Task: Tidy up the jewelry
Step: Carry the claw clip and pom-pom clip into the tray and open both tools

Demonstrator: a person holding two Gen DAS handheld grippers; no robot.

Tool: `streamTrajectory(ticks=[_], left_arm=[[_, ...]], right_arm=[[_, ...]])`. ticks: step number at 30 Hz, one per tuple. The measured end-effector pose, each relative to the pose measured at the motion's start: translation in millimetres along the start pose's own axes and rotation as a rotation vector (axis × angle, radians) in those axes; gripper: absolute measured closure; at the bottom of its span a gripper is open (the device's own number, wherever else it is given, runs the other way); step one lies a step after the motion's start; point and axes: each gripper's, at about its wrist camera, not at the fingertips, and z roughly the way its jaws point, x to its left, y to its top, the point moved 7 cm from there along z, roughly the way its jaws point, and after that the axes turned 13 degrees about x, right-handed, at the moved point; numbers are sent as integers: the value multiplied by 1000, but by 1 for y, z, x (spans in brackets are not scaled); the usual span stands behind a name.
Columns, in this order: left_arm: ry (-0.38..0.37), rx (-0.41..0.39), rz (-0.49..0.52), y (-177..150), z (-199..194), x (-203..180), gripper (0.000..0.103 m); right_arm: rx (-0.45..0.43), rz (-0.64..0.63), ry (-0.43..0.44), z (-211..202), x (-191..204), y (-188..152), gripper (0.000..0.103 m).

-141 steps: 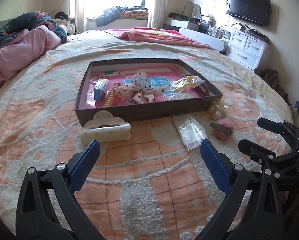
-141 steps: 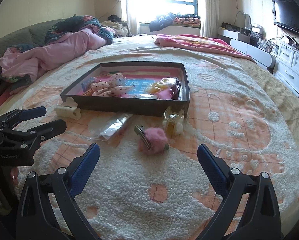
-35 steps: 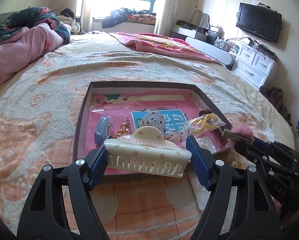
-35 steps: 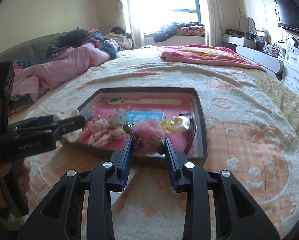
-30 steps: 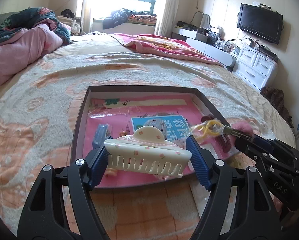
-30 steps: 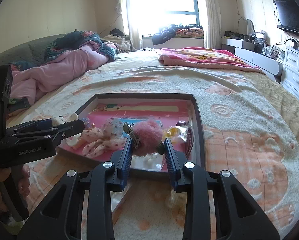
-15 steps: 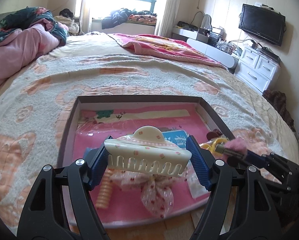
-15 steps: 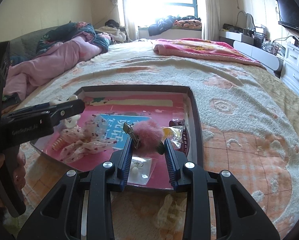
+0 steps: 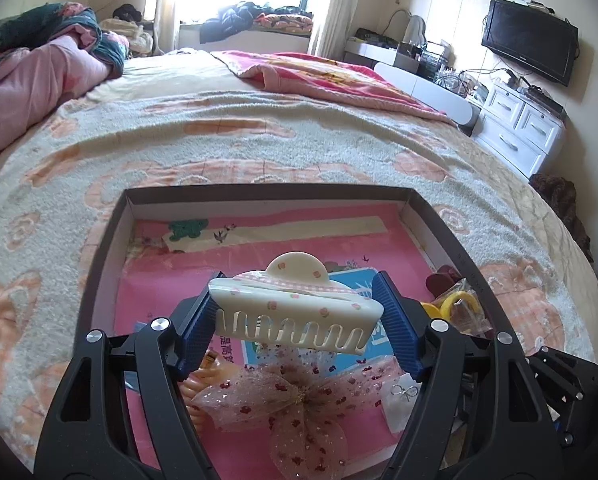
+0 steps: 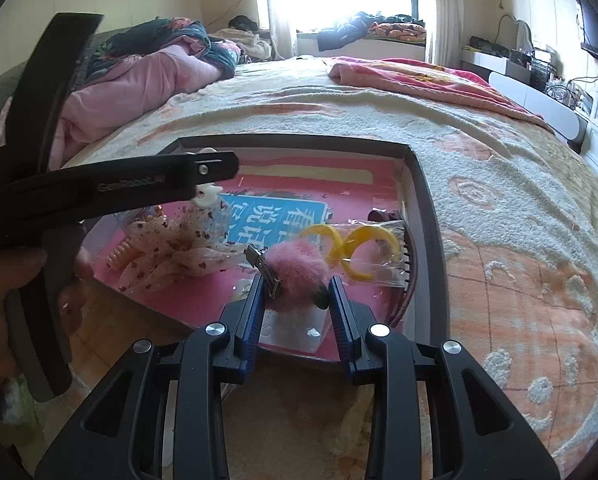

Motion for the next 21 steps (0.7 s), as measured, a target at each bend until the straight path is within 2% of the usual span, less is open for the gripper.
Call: streamTrajectory(ticks=[6, 8, 10, 14, 16, 21], left_arm=[[-11, 19, -1, -7, 4, 0, 38], [-12, 23, -2, -9, 3, 1, 38], [-10, 27, -1, -11, 2, 1, 38], [-13, 28, -5, -13, 0, 1, 36], [-11, 22, -10, -13, -1, 2, 27], [0, 1, -21, -17, -13, 4, 20]], right_arm=[[7, -2, 9, -1, 4, -3, 70], [6, 2, 10, -2, 3, -3, 66], [3, 3, 11, -3, 4, -4, 57], [-7, 0, 9, -8, 5, -6, 52], [-14, 3, 4, -11, 5, -7, 46], [-32, 18, 2, -19, 2, -10, 40]])
